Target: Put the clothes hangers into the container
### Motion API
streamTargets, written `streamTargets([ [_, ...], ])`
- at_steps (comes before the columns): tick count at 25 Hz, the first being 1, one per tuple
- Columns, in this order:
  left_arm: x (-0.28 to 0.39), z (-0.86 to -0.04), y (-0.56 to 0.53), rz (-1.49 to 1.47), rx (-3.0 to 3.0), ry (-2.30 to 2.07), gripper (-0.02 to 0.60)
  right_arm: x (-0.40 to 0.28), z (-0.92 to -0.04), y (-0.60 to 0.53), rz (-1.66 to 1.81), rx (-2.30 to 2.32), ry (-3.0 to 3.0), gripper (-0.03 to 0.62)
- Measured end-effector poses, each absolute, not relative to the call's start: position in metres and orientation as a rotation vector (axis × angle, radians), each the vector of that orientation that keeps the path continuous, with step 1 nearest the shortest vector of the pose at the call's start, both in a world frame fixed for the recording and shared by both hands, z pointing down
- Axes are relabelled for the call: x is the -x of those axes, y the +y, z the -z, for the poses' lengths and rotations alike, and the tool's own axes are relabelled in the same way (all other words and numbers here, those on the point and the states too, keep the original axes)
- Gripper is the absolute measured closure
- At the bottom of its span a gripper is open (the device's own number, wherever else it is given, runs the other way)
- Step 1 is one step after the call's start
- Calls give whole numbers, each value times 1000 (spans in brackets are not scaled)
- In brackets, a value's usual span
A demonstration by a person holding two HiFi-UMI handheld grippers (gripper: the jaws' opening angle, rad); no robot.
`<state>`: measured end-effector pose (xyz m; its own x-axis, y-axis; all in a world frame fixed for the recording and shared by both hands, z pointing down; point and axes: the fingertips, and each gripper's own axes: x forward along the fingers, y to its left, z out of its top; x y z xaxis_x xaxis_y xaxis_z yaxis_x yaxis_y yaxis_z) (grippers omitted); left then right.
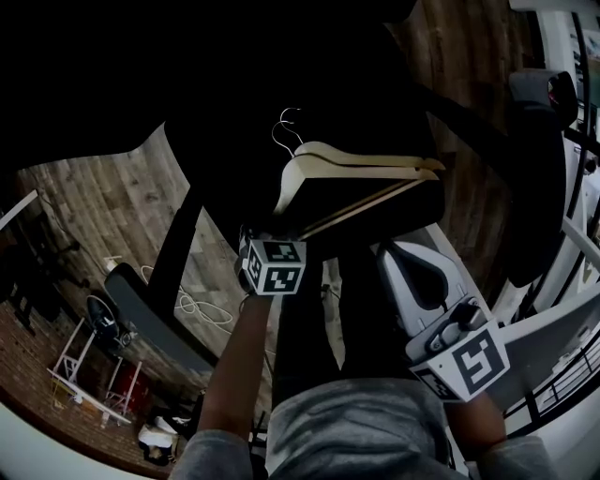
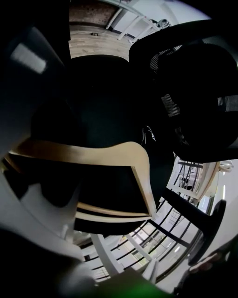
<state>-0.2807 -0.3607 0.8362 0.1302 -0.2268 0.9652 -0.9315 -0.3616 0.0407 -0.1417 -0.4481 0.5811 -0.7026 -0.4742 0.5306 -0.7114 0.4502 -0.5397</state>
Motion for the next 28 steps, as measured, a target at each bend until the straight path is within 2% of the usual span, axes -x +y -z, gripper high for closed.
streamTargets([
  [4, 280, -833, -360, -1270, -1737, -1142, 415, 144, -579, -450, -1139, -1023, -2419, 597],
  [6, 280, -830, -360, -1293, -1765, -1127, 463, 146, -576, -451, -1143, -1024, -2428, 597],
  [8, 279, -827, -359, -1340, -1783, -1110, 482, 148, -574, -451, -1142, -1020, -2432, 597],
  [28, 284, -795, -345, -1389, -1750, -1137, 489, 147, -542, -447, -1106, -1027, -2492, 597],
])
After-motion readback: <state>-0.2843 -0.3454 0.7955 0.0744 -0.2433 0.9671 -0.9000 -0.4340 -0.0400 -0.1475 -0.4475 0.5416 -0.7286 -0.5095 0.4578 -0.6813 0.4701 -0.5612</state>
